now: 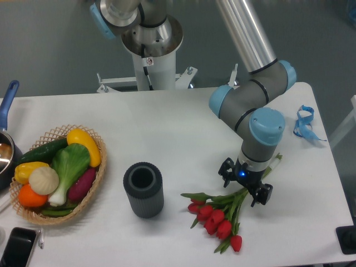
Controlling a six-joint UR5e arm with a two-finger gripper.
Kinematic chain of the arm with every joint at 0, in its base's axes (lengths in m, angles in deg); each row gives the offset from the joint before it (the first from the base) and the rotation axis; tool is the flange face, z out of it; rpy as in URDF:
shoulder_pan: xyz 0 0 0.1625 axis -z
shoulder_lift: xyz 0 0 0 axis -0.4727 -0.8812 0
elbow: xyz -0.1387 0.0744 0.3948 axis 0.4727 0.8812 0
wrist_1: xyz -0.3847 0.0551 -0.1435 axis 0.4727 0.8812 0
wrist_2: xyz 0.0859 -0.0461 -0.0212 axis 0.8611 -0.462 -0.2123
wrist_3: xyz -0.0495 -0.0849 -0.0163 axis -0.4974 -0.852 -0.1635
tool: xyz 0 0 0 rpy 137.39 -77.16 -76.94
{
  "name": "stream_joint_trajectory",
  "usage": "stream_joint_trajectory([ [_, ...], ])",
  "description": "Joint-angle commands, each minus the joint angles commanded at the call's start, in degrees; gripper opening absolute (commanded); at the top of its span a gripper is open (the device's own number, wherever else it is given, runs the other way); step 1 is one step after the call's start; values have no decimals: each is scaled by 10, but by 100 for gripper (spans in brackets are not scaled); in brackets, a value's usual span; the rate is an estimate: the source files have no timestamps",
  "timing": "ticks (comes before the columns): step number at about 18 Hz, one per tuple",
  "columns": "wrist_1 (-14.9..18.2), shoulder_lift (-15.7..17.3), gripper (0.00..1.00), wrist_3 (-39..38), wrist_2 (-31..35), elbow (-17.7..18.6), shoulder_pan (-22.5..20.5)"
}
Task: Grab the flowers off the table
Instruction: 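Close the gripper around the tulip stems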
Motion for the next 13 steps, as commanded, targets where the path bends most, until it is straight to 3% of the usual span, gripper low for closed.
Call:
stream_joint_trajectory([
  [3, -2, -4, 99, -1, 5, -5, 1],
  [6, -2, -3, 81, -1, 5, -4, 2],
  [8, -2, -3, 78, -1, 5, -4, 2],
  [13, -2, -3, 55, -1, 6, -4, 2],
])
